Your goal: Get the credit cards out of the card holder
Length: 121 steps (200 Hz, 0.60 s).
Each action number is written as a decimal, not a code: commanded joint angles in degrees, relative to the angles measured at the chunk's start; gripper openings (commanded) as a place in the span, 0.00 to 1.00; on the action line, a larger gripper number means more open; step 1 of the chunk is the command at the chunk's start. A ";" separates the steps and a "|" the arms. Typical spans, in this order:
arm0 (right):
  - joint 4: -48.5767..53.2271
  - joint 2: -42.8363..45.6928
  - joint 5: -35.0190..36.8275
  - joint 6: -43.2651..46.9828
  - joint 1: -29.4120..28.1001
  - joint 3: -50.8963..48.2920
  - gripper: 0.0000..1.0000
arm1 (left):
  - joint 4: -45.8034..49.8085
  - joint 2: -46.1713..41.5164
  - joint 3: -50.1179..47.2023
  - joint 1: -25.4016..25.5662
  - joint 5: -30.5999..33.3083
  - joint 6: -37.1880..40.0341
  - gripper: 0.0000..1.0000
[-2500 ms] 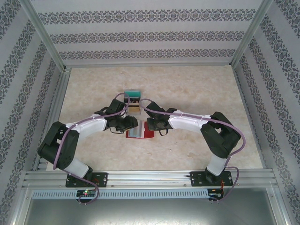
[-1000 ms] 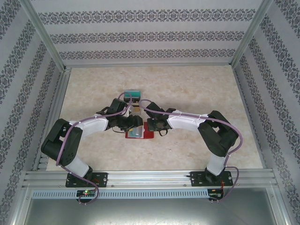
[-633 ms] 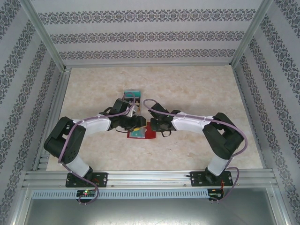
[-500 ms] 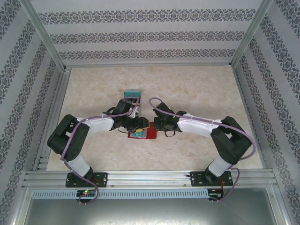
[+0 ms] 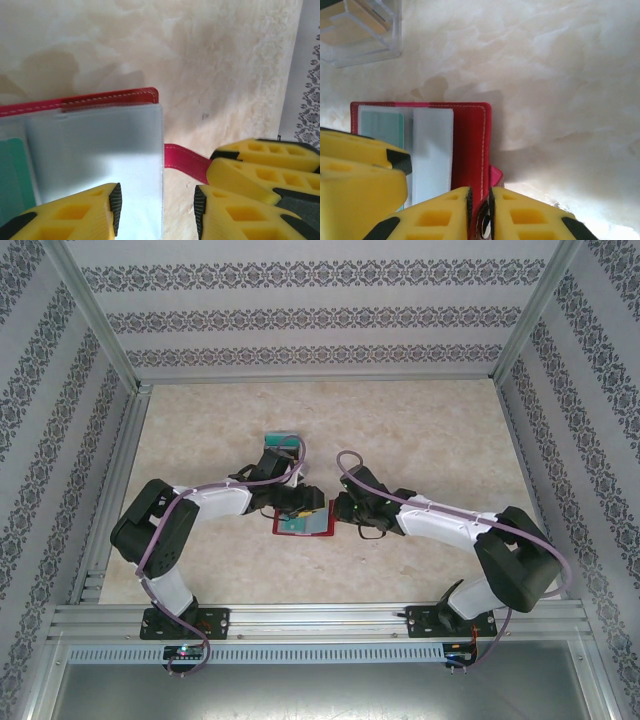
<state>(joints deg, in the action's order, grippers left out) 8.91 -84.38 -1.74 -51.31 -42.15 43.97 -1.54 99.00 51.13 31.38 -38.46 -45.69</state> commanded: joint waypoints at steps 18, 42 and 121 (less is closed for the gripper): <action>-5.45 -2.03 -4.41 -1.71 -0.83 1.12 0.15 | 0.66 -1.64 -0.99 -1.28 2.66 -1.65 0.43; -5.09 -5.69 -5.27 -2.09 -1.35 2.50 0.17 | 1.95 -3.53 -1.39 -2.33 4.11 -1.38 0.43; 2.25 -12.48 -1.77 2.19 -1.95 9.31 0.23 | 12.88 -11.78 -5.34 -8.42 8.96 2.75 0.47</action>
<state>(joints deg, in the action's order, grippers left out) 7.57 -95.96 -5.63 -51.55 -43.29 50.48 5.26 88.05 48.53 24.08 -31.33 -45.12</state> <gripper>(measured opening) 0.213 0.465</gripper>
